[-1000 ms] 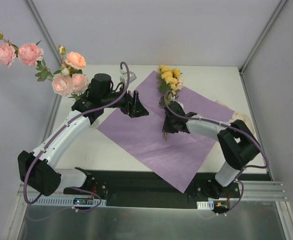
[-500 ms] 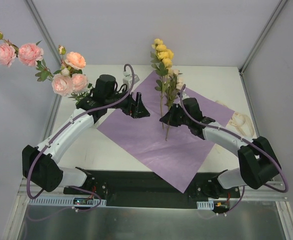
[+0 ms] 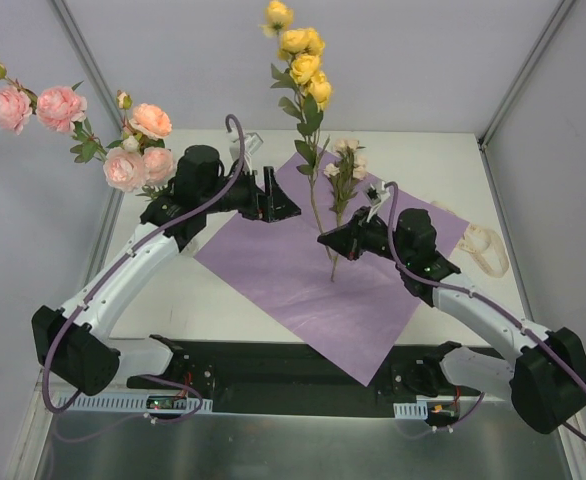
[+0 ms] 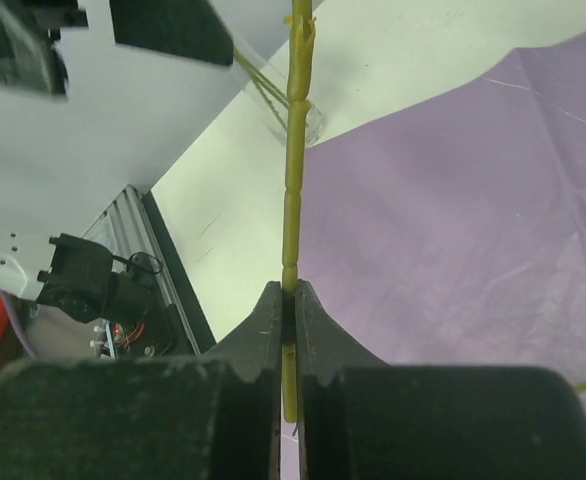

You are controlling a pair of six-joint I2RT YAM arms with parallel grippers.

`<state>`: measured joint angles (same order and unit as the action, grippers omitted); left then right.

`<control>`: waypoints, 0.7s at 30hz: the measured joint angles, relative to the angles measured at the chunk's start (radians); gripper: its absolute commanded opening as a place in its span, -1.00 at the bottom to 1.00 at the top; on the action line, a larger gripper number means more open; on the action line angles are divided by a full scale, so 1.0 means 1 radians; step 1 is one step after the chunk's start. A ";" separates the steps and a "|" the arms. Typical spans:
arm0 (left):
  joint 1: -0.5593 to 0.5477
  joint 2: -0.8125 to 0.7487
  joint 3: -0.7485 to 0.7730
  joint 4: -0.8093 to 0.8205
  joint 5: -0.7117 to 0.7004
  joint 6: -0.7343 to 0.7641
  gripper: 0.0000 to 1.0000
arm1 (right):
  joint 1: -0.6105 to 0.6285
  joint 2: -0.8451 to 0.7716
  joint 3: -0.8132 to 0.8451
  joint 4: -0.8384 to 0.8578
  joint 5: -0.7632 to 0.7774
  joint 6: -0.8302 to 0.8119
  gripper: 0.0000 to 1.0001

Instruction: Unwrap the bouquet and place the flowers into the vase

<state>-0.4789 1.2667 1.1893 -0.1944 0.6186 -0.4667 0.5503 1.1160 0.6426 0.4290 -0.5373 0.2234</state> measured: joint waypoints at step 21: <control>-0.001 0.054 0.243 0.138 -0.082 -0.126 0.51 | 0.006 -0.125 -0.089 0.111 -0.089 -0.027 -0.99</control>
<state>-0.4801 1.3205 1.4326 -0.0566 0.5365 -0.5926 0.5568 0.9913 0.5537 0.5396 -0.6262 0.1967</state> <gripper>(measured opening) 0.714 0.034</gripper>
